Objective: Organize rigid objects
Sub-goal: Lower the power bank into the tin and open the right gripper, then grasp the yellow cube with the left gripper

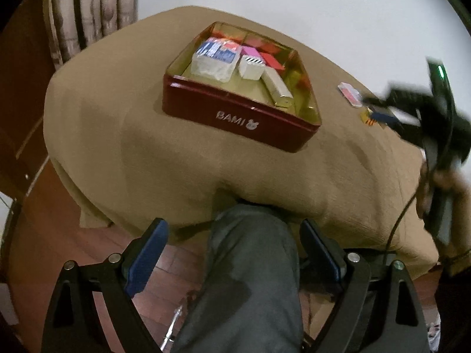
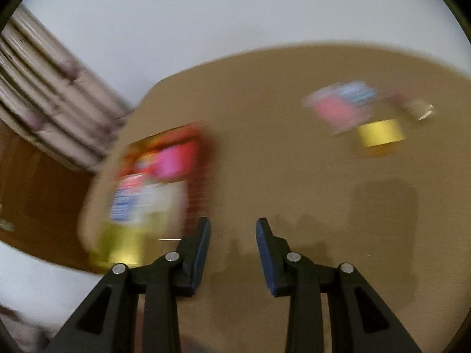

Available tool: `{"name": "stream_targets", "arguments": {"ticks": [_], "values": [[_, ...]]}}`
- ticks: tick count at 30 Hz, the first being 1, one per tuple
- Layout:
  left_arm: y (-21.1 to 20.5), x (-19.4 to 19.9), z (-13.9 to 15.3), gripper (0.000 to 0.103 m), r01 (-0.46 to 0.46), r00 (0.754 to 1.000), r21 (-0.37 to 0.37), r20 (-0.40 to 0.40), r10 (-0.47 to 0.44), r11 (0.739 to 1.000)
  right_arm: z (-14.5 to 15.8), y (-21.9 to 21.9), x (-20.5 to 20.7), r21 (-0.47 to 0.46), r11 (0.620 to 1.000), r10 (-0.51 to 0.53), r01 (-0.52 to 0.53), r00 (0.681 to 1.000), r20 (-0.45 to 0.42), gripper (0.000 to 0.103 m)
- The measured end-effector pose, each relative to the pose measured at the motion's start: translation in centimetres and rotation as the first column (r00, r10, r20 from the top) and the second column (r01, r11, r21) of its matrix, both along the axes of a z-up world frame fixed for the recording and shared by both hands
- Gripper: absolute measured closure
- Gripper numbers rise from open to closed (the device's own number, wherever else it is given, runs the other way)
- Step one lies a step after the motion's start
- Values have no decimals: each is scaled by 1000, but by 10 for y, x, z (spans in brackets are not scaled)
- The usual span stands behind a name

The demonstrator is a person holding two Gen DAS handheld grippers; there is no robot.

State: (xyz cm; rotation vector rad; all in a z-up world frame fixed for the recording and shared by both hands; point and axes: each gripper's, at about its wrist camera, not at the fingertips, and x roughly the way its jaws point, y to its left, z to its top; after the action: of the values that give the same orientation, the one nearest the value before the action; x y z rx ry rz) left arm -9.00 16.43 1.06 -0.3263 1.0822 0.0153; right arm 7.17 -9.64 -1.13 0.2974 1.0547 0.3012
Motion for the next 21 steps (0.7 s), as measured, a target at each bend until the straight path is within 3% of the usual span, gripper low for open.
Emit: {"name": "stream_targets", "arguments": {"ticks": [3, 6, 10, 12, 15, 19, 21], "values": [[-14, -2, 9, 15, 37, 999, 46, 31, -38, 998, -9, -72, -10, -168, 978, -109, 122, 991, 81, 70], [-38, 0, 18, 15, 103, 992, 105, 61, -110, 989, -20, -133, -15, -320, 919, -193, 229, 971, 140, 70], [-80, 20, 31, 15, 201, 974, 173, 74, -216, 964, -42, -193, -17, -425, 850, -262, 312, 949, 173, 69], [-98, 34, 37, 15, 231, 966, 168, 80, -246, 958, -50, -210, -15, -433, 837, -282, 334, 942, 183, 68], [-130, 70, 43, 15, 274, 958, 64, 70, -278, 960, -65, -225, -12, -428, 827, -314, 364, 931, 184, 67], [-175, 127, 48, 15, 288, 956, -11, 67, -287, 958, -72, -245, -11, -324, 859, -348, 396, 916, 198, 65], [-200, 153, 49, 15, 289, 955, -8, 65, -288, 957, -71, -251, -11, -282, 874, -351, 396, 915, 197, 63]]}}
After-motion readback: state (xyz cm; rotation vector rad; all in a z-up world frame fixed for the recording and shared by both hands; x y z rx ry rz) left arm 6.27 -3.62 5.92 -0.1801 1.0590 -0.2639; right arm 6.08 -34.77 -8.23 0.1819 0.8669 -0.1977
